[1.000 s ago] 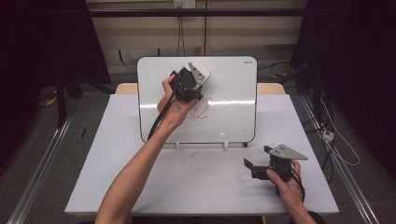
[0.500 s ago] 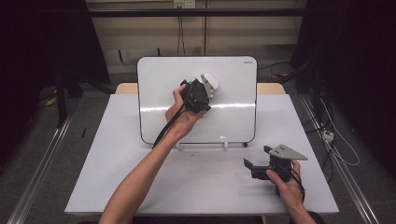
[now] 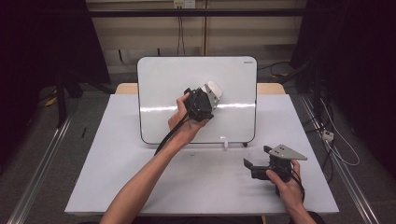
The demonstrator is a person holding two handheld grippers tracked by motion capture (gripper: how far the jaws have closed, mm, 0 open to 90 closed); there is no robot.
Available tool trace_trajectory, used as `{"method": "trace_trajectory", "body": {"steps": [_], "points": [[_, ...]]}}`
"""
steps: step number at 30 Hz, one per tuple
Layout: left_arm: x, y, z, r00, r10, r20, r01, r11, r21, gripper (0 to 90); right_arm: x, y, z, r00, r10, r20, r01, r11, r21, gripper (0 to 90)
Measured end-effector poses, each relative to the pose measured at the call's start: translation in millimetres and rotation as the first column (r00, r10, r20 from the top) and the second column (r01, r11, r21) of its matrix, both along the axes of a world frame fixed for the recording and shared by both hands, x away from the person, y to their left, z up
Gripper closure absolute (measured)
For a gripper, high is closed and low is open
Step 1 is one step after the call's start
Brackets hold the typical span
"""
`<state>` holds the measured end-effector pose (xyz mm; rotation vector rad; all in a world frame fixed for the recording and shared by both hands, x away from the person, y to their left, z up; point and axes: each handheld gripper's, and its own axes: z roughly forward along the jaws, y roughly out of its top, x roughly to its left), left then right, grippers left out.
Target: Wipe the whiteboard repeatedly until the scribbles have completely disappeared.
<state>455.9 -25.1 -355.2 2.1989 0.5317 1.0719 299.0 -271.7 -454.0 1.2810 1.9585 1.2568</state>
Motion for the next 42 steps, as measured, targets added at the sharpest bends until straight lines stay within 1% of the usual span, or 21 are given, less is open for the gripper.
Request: {"method": "trace_trajectory", "body": {"steps": [4, 6, 8, 13, 17, 22, 24, 28, 30, 33, 42], "points": [[-2.7, 1.4, -2.2, 0.9999, -0.005, 0.016, 0.005, 1.0, 0.0, 31.1, 0.1, 0.0, -0.1, 1.0, 0.001, -0.001, -0.001, 1.0, 0.001, 4.6], [-3.3, 2.7, -3.8, 0.9998, -0.01, 0.015, 0.01, 0.9999, -0.002, 31.1, -0.2, -0.3, 0.1, 1.0, 0.001, 0.001, -0.001, 1.0, 0.001, 4.6], [-5.3, 4.3, -4.8, 0.9998, -0.014, 0.013, 0.014, 0.9998, 0.011, 31.2, -0.3, -0.4, 0.0, 1.0, 0.002, 0.003, -0.002, 1.0, 0.004, 4.6], [-8.7, 9.6, -8.9, 0.9997, -0.021, 0.008, 0.021, 0.9996, 0.018, 31.1, -0.3, -0.3, -0.1, 1.0, 0.004, -0.001, -0.004, 1.0, 0.003, 4.6], [-7.9, 10.6, -9.3, 0.9995, -0.029, 0.01, 0.029, 0.9995, 0.013, 31.2, -0.1, -0.2, -0.1, 1.0, 0.001, -0.003, -0.001, 1.0, 0.004, 4.6], [-6.2, 13.4, -7.1, 0.9994, -0.034, -0.006, 0.034, 0.9993, 0.013, 31.1, -0.2, -0.6, -0.2, 1.0, 0.0, -0.002, 0.0, 1.0, 0.005, 4.6], [-5.1, 15.0, -6.4, 0.9994, -0.035, -0.002, 0.035, 0.9993, 0.013, 31.2, -0.2, -0.6, -0.2, 1.0, 0.001, -0.002, -0.001, 1.0, 0.004, 4.6], [-3.1, 20.5, -3.3, 0.9997, -0.023, -0.009, 0.023, 0.9997, 0.008, 31.2, -0.1, -0.5, -0.3, 1.0, 0.0, -0.002, 0.0, 1.0, 0.005, 4.6], [-1.1, 23.6, -2.0, 0.9998, -0.019, -0.009, 0.019, 0.9998, -0.006, 31.1, -0.1, -0.5, -0.3, 1.0, 0.001, -0.003, -0.001, 1.0, 0.003, 4.6], [1.3, 28.8, 1.3, 0.9999, -0.009, -0.009, 0.009, 0.9999, -0.005, 31.1, 0.0, -0.4, -0.3, 1.0, 0.001, -0.002, -0.001, 1.0, 0.004, 4.6], [10.3, 50.7, 11.0, 0.9995, 0.027, -0.019, -0.028, 0.999, -0.034, 31.1, 0.3, -0.5, -0.6, 1.0, 0.001, -0.001, -0.001, 1.0, 0.002, 4.6]]}}
